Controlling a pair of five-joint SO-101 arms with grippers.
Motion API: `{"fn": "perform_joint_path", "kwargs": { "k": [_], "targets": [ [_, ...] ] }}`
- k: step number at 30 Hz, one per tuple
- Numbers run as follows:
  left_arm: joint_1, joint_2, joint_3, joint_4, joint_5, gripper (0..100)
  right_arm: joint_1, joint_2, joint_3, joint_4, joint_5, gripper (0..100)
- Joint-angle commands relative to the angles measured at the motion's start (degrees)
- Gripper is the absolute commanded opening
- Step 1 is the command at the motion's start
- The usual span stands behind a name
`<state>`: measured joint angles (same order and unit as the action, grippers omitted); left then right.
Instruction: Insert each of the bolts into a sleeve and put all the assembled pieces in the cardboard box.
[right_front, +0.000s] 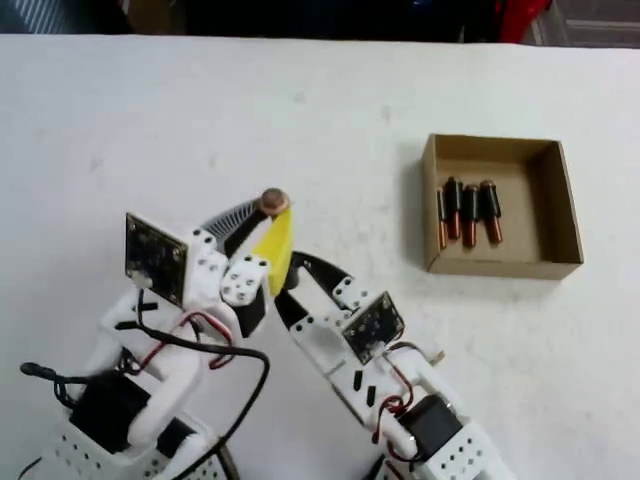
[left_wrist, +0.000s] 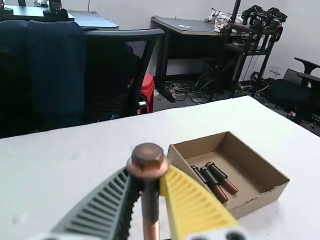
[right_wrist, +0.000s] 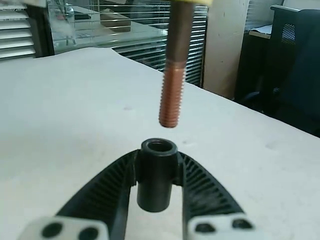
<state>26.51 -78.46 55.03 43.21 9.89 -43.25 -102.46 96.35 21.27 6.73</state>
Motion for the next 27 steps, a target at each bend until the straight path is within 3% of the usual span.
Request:
{"fn": "perform_joint_path", "kwargs": {
  "k": [1,27],
  "targets": [
    [0.8,-0.8,-0.5,-0.2,0.6,2,0.6,-0.7,0.4,-1.5,-0.6,1.7],
    [1.3,-0.8,3.3,3.1,0.6,2,0.6,-0.7,0.4,-1.5,-0.4,1.7]
  ]
}}
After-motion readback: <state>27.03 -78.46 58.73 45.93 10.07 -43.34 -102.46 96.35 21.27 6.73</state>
